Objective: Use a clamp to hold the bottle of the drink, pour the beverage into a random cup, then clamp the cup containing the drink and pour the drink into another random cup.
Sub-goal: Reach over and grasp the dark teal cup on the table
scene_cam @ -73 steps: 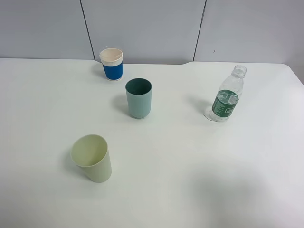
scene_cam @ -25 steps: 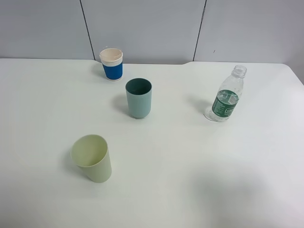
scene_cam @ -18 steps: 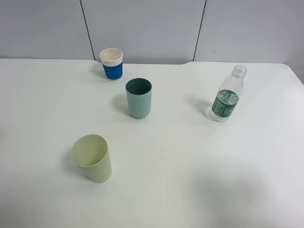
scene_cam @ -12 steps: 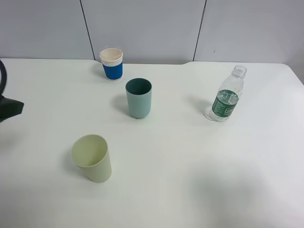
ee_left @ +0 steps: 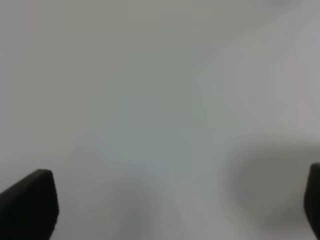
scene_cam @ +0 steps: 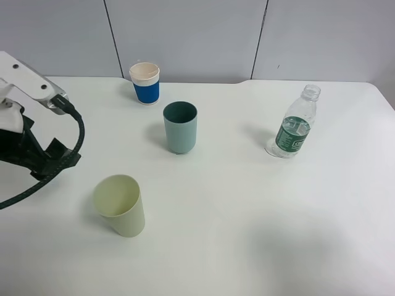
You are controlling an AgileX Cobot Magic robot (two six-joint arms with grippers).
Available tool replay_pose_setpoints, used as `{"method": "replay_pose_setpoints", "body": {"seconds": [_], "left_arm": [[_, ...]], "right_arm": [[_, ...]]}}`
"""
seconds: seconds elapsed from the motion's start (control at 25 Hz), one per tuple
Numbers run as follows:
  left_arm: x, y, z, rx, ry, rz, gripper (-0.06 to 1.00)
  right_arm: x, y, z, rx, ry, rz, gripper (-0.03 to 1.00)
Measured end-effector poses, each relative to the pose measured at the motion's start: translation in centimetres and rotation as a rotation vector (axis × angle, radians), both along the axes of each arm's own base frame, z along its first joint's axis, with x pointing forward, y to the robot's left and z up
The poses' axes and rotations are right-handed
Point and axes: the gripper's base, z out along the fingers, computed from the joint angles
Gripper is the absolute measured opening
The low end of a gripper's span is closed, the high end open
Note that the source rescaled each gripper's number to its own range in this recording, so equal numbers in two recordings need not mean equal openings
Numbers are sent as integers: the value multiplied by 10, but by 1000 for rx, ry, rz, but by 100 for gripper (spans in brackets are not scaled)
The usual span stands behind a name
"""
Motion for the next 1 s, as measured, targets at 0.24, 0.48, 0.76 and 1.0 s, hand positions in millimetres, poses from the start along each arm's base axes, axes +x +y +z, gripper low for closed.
{"method": "replay_pose_setpoints", "body": {"seconds": [0.24, 0.48, 0.76, 1.0], "left_arm": [[20, -7, -15, 59, -52, -61, 100], [41, -14, -28, -33, -114, -47, 100], [62, -7, -48, -216, -99, 7, 100], [73, 10, -56, -291, -121, -77, 100]], "right_arm": [[0, 0, 0, 1, 0, 0, 94], [0, 0, 0, 1, 0, 0, 94], [0, 0, 0, 1, 0, 0, 94], [0, 0, 0, 1, 0, 0, 94]]}}
